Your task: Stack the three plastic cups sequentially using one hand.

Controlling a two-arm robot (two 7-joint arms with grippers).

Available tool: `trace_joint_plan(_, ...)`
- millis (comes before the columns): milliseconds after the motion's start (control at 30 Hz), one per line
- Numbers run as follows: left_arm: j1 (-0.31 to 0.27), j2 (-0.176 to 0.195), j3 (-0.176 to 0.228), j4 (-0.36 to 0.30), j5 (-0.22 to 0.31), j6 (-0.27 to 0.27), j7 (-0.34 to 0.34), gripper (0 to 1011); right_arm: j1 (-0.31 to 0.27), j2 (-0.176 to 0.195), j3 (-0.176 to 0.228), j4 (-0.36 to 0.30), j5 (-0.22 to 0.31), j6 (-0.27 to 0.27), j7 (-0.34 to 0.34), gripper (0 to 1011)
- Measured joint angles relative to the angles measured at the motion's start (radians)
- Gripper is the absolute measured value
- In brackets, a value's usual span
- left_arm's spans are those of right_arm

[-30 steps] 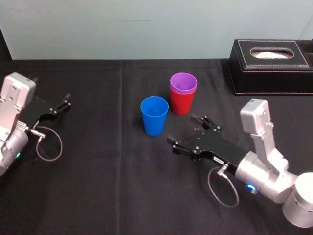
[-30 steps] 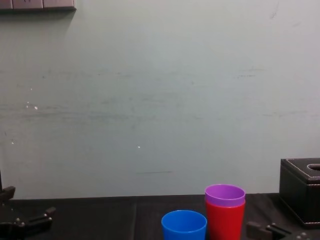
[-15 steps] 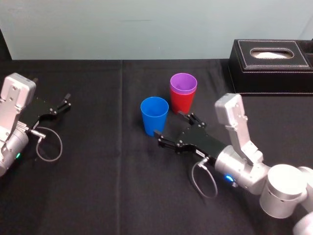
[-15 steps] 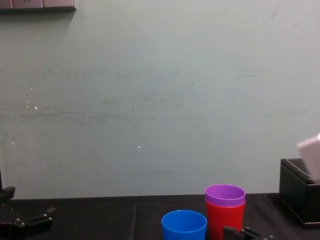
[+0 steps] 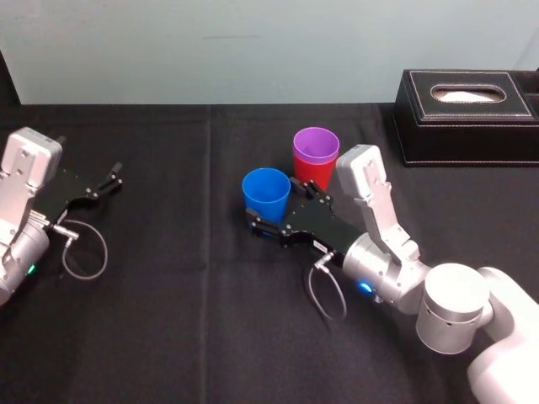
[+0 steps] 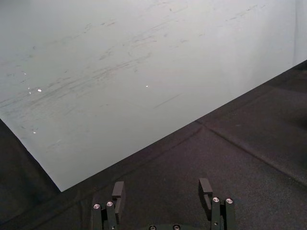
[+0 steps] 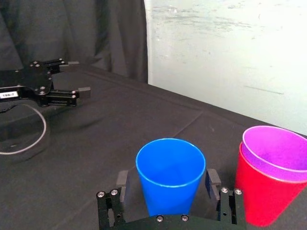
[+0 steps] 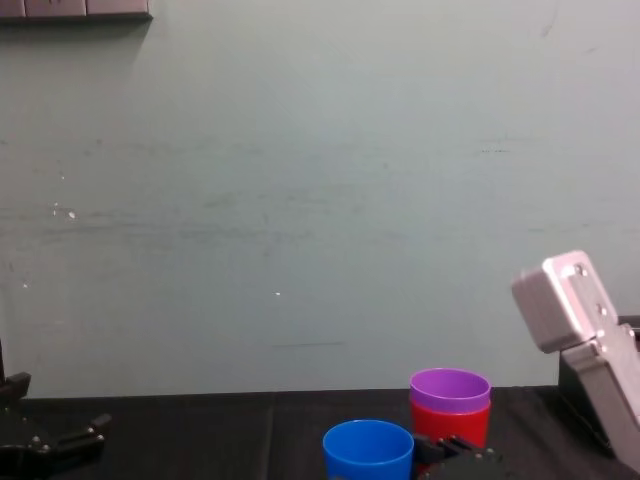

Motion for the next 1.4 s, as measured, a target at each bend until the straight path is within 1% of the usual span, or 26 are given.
trace_joint_plan(333,0.0,0.0,0.0,0.0,0.0,0.0,0.0,1005,0.024,-0.042,0.0,0.046,-0.036,-0.017,-0.017,1003)
trace_joint_plan(600,0.0,0.0,0.0,0.0,0.0,0.0,0.0,1005,0.025,-0.065,0.012,0.059,-0.055,-0.026,-0.033,1003)
trace_joint_plan(1000,0.0,0.0,0.0,0.0,0.0,0.0,0.0,1005,0.02,-0.084,0.025,0.071,-0.07,-0.038,-0.038,1003)
trace_joint_plan(1300,0.0,0.0,0.0,0.0,0.0,0.0,0.0,1005,0.02,-0.085,0.025,0.072,-0.07,-0.039,-0.038,1002)
trace_joint_plan(1367,0.0,0.0,0.0,0.0,0.0,0.0,0.0,1005,0.021,-0.085,0.025,0.071,-0.07,-0.039,-0.038,985)
trace_joint_plan(1400,0.0,0.0,0.0,0.0,0.0,0.0,0.0,1005,0.021,-0.085,0.025,0.071,-0.07,-0.039,-0.038,948)
